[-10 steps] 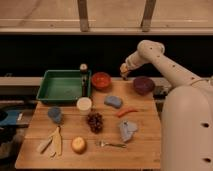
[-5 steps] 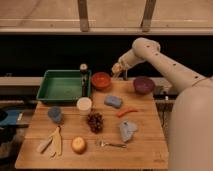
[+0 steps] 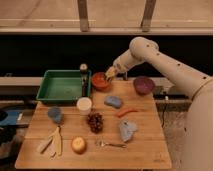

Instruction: Stack cups into tray

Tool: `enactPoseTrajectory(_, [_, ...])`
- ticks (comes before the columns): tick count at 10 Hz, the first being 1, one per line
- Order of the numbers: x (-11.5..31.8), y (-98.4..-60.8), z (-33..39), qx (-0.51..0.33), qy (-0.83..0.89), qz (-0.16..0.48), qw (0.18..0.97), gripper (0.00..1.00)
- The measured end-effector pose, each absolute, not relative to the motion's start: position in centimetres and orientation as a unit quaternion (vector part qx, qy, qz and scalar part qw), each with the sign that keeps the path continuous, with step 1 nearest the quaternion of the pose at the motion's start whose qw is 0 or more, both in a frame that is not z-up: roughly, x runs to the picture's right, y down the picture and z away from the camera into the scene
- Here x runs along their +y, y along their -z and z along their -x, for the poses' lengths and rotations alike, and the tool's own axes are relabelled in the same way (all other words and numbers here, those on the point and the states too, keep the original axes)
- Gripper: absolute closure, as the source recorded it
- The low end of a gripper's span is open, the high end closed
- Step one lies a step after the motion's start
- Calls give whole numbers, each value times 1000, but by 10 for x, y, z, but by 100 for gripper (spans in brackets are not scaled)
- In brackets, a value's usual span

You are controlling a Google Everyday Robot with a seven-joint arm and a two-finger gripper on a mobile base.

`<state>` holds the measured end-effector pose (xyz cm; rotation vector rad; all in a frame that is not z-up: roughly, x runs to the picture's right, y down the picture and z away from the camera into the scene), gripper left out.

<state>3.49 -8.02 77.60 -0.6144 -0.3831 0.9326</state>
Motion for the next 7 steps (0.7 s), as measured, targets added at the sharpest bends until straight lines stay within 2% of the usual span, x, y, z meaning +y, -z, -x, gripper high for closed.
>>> enactPoseTrajectory(7, [-77, -773, -32, -181, -436, 293, 832, 100])
